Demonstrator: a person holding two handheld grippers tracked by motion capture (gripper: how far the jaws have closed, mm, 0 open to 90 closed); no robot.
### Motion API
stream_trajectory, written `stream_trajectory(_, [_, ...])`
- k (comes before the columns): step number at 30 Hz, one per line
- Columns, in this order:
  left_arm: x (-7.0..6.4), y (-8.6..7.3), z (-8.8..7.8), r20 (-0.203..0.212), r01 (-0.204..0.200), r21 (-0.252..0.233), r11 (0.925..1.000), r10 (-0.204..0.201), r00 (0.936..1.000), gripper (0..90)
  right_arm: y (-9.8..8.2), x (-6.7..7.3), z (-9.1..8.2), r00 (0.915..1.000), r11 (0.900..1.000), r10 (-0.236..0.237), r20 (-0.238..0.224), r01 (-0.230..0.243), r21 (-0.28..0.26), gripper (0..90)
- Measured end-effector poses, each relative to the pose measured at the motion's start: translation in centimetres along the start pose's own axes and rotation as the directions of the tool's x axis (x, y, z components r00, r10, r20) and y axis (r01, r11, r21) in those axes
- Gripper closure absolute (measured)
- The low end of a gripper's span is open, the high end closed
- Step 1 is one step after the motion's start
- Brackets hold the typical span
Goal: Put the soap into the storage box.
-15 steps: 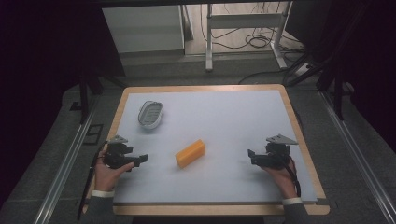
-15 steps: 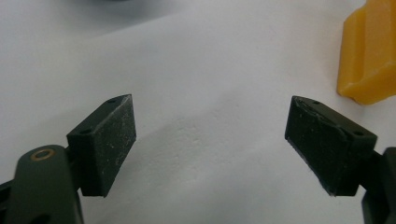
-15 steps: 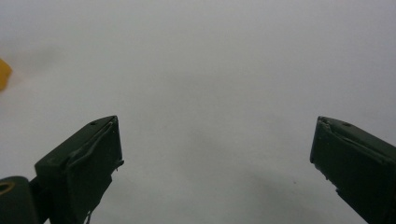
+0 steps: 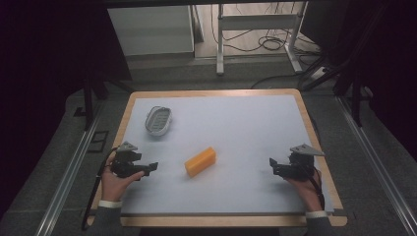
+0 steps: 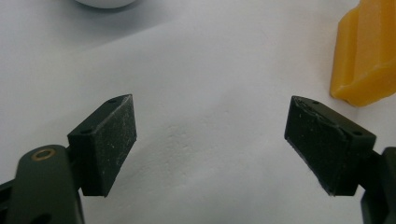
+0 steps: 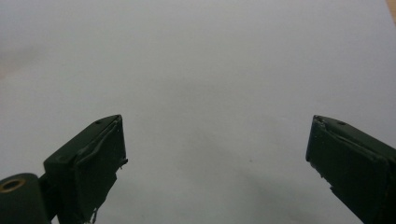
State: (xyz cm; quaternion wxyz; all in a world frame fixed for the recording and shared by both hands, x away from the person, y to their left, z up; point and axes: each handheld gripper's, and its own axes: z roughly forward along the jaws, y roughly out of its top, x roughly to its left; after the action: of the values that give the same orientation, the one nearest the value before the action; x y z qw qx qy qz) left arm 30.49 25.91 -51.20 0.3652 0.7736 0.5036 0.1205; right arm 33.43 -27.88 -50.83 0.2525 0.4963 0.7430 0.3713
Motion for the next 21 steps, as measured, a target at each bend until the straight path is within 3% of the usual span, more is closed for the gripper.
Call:
stream_trajectory(6, [-0.36, 0.04, -0.32, 0.005, -0.016, -0.003, 0.9999, 0.017, 0.9999, 17.2, -0.17, -0.25, -0.20, 0.9985, 1.000, -0.002, 0.054, 0.002, -0.007, 5.0])
stream_trajectory(21, [-0.27, 0.18, -0.86, 0.005, -0.009, -0.019, 0.9998, 0.009, 0.9999, 17.9, -0.40, -0.60, -0.61, 0.9976, 1.000, 0.007, 0.069, -0.007, 0.002, 5.0])
